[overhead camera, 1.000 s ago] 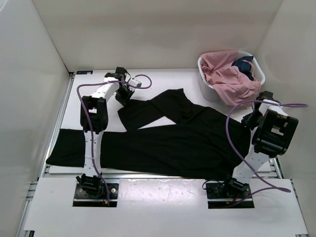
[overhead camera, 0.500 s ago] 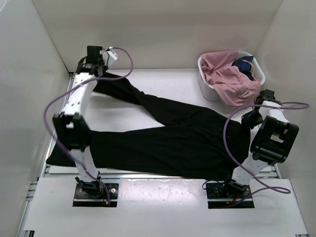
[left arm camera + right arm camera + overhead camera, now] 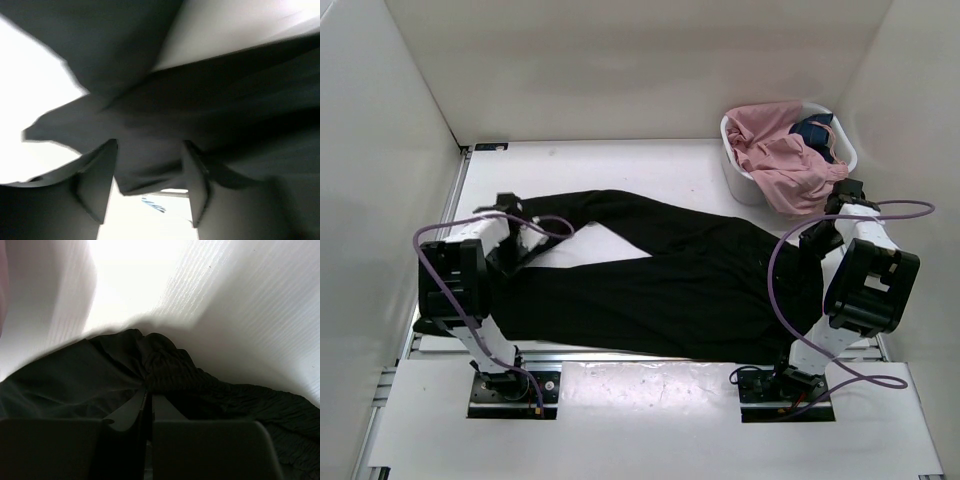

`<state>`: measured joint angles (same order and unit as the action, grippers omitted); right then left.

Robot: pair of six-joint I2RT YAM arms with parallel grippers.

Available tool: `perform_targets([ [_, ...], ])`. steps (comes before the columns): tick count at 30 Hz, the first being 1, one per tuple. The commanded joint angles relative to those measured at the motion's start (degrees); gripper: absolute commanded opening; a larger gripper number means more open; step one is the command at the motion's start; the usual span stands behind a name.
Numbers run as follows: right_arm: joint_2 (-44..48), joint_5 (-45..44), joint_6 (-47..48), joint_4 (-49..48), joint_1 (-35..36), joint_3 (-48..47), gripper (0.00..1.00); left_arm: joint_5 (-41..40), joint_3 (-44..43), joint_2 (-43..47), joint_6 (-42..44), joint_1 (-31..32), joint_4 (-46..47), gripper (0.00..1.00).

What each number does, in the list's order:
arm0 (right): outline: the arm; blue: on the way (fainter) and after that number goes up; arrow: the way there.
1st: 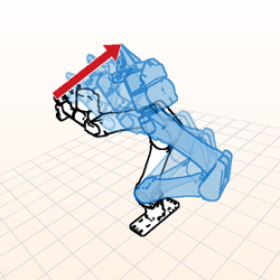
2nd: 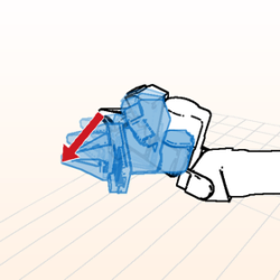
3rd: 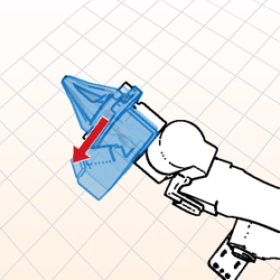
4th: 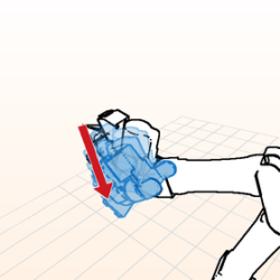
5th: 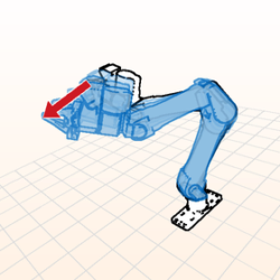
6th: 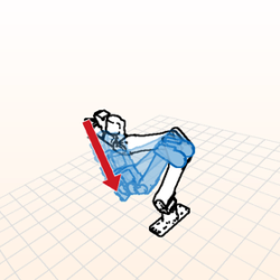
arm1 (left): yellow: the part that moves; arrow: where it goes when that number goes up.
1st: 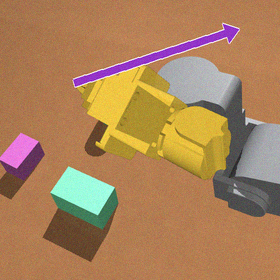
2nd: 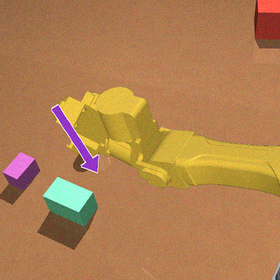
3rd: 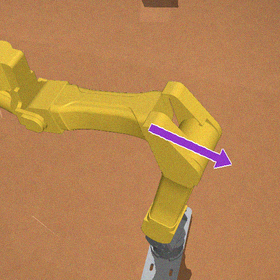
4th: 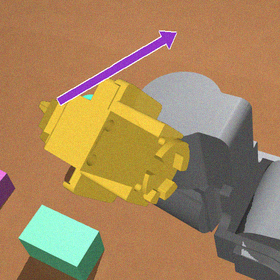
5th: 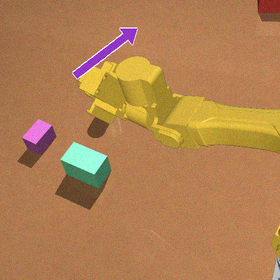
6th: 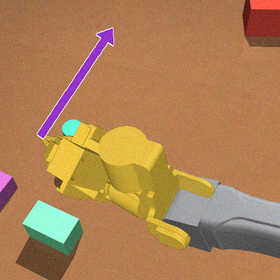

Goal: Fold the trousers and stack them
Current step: Flatten the trousers out, then fold the trousers

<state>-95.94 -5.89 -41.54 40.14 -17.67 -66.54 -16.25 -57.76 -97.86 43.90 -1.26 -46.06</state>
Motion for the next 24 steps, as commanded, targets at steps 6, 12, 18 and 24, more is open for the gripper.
perform_targets([
  [6,3.48,-1.14,1.81,-0.15,0.27,2.03,0.00,12.21,-33.87,-1.09,-5.23,-5.33,-7.02,0.78],
  [12,2.26,-1.67,1.81,-0.15,0.27,2.03,0.00,10.54,-43.48,-16.72,-4.00,-5.34,-8.86,0.81],
  [18,1.72,-2.28,2.33,-0.15,0.27,0.80,0.00,10.02,-50.86,-30.35,-3.38,-6.47,-10.45,0.84],
  [24,-0.56,-2.90,2.34,-0.15,0.27,0.80,0.00,8.69,-56.94,-39.42,-2.86,-7.53,-10.45,0.92],
])
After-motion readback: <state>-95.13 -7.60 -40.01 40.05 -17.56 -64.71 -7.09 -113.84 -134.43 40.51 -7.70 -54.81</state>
